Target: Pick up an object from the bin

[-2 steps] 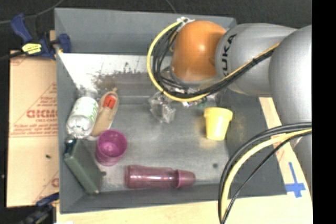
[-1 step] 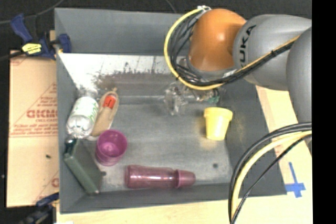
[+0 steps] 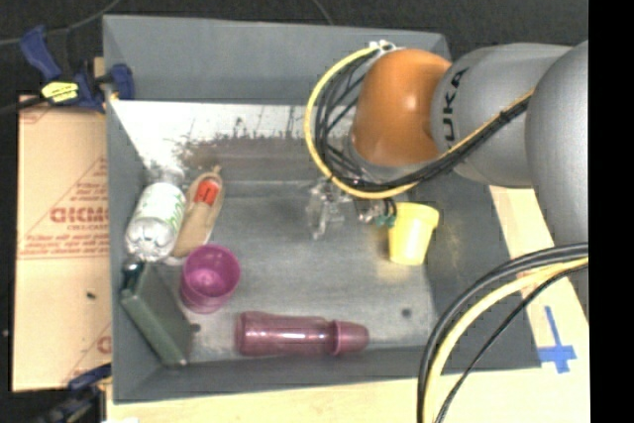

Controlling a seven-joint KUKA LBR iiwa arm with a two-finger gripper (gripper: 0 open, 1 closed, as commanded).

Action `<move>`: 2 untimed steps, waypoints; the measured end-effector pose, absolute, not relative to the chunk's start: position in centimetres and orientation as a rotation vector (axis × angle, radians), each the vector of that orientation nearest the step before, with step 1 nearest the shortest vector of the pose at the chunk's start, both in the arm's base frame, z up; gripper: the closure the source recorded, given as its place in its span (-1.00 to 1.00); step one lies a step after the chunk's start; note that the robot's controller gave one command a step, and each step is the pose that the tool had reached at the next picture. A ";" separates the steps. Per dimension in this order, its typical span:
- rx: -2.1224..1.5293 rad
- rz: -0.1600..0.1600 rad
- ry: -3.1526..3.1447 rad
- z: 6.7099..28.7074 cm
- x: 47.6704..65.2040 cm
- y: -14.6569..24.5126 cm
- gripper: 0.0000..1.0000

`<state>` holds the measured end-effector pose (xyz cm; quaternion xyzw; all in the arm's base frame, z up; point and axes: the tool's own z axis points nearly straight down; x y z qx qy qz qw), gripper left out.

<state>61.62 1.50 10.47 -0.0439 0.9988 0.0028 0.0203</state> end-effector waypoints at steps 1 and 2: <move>-0.636 0.001 3.037 8.4 60.2 1.8 1.00; -0.054 0.012 3.097 12.9 64.1 -2.9 1.00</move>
Offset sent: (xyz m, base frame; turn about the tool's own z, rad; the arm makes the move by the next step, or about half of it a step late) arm 0.0328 -0.0544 0.0337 0.0787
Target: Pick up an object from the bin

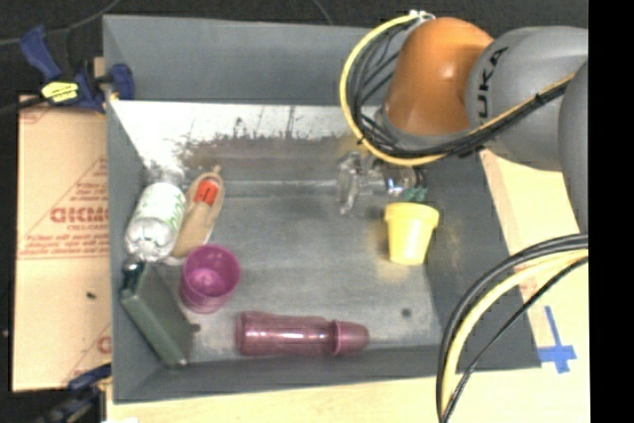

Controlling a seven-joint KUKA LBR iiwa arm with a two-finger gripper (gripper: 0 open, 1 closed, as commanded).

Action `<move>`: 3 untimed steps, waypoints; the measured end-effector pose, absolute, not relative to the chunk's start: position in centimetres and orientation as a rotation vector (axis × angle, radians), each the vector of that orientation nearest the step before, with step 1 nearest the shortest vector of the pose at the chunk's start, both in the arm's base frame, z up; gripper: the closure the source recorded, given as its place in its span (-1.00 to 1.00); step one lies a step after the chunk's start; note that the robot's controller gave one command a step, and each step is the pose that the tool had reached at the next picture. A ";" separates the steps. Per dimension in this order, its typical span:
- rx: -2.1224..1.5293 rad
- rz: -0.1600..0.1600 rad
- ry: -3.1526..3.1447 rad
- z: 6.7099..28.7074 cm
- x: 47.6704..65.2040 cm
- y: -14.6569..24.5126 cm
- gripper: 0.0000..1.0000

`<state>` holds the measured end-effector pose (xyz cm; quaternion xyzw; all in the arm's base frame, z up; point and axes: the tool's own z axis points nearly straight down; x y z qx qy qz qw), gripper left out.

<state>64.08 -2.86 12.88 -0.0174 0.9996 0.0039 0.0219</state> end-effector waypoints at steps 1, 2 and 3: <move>-0.607 0.001 3.041 22.0 59.0 -1.2 1.00; -0.646 0.000 3.033 23.3 58.5 -0.9 1.00; -0.520 0.002 3.049 24.7 61.9 -1.0 1.00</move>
Offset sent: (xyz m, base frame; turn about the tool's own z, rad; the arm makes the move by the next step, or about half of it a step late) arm -0.0430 0.0355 0.1432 -0.1247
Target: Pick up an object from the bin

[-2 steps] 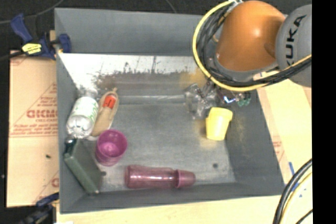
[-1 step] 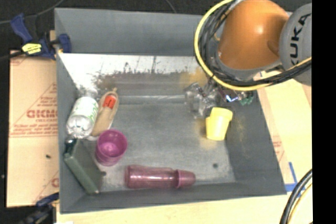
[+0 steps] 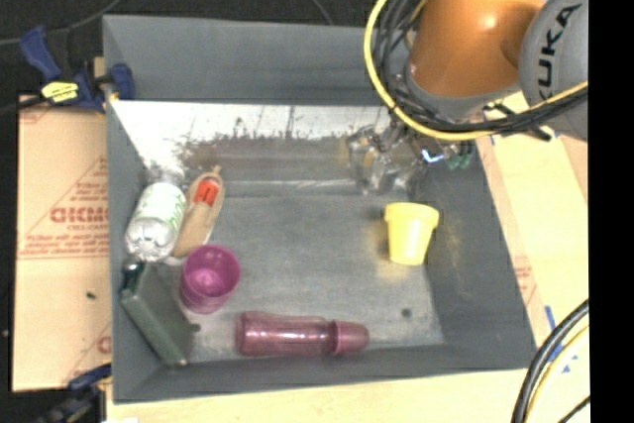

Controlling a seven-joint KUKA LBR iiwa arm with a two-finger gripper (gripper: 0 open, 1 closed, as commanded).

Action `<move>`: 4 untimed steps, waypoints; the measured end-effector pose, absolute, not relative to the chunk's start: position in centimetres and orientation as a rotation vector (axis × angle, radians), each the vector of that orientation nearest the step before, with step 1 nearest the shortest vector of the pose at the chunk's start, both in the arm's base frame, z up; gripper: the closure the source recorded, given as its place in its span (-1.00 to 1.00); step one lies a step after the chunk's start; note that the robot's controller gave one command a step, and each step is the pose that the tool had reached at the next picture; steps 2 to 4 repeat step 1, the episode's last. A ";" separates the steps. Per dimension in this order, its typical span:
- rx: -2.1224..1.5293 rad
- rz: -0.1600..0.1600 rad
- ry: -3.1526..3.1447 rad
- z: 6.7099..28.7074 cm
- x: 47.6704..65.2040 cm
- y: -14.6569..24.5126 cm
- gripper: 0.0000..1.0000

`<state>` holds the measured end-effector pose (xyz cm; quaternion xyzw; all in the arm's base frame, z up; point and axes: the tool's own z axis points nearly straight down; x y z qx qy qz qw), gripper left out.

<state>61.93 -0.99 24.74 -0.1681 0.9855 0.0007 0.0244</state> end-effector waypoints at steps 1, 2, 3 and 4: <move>-0.812 -0.006 2.986 19.3 55.7 -1.6 1.00; -0.812 -0.006 2.986 19.3 55.7 -1.6 1.00; -0.812 -0.006 2.986 19.3 55.7 -1.6 1.00; -0.812 -0.006 2.986 19.3 55.7 -1.6 1.00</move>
Offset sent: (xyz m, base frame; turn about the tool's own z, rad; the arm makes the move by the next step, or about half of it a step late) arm 0.0007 -0.0370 -0.0710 -0.4657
